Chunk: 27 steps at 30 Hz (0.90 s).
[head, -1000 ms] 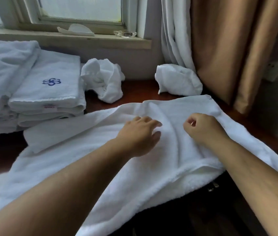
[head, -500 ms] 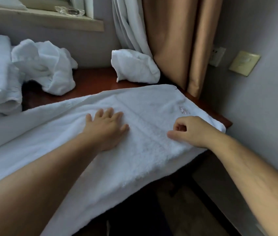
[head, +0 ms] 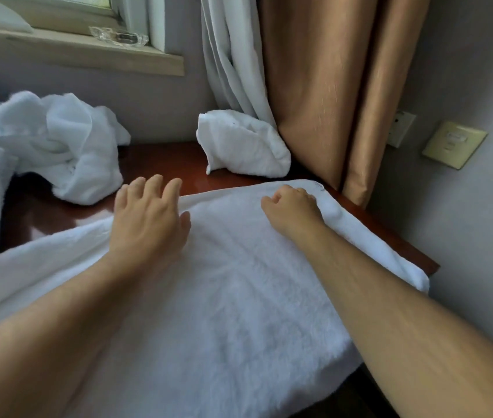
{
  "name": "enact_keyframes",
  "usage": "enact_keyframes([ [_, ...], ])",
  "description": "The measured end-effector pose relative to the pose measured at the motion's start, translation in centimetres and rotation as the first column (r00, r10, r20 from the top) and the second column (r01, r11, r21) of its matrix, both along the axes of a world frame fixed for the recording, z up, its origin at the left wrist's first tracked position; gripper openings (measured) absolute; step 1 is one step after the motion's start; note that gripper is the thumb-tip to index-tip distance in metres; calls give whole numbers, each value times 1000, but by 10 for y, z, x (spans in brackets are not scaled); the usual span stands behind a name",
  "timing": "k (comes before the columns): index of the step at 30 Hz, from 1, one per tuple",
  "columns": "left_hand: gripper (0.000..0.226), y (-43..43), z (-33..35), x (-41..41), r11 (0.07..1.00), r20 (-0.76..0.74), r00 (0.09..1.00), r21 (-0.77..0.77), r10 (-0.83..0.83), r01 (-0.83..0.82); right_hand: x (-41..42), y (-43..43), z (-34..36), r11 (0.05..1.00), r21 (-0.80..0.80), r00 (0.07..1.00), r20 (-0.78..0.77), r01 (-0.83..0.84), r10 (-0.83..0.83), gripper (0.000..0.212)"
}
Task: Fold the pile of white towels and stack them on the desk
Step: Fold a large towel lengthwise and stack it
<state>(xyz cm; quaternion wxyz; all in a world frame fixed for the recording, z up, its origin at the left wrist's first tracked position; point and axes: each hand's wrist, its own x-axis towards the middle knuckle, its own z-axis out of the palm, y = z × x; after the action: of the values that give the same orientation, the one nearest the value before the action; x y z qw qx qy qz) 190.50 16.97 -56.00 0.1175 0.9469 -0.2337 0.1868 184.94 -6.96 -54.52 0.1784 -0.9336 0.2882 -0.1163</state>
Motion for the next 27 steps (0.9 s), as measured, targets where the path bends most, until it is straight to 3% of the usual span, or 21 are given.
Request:
enact_keyframes([
  [2,60,5,-8,10,997,-58,995,-5,76,-77,12,-2,-14,995,-72,986,-147,65,-75,59],
  [4,53,8,-12,12,994,-110,989,-35,97,-101,22,-1,-23,994,-89,978,-191,66,-82,74],
  [8,42,9,-11,20,996,-137,990,-78,26,-37,63,0,-15,985,-99,977,-146,141,-154,81],
  [10,39,10,-9,22,991,-121,992,-131,-38,22,86,-2,0,976,-31,972,-92,213,-215,81],
  [12,28,13,-8,21,973,-57,992,-208,-110,96,107,-4,14,977,39,962,-183,212,-201,83],
  [14,15,15,-6,19,952,21,986,-260,-164,164,121,-6,26,968,137,941,-298,209,-161,74],
  [17,7,17,-3,17,942,34,982,-279,-187,189,129,-15,33,952,227,928,-355,204,-114,27],
  [19,6,16,-3,17,941,16,984,-288,-178,176,126,-21,38,953,208,896,-429,219,-113,23],
  [22,13,13,-2,14,931,20,981,-314,-192,188,105,-31,39,858,382,919,-327,343,-222,23],
  [25,31,7,6,4,946,-1,976,-246,-218,211,76,-35,41,809,532,967,-96,251,-236,15],
  [27,37,3,15,-7,976,-24,981,-110,-194,190,55,-37,41,732,664,942,123,156,-313,25],
])
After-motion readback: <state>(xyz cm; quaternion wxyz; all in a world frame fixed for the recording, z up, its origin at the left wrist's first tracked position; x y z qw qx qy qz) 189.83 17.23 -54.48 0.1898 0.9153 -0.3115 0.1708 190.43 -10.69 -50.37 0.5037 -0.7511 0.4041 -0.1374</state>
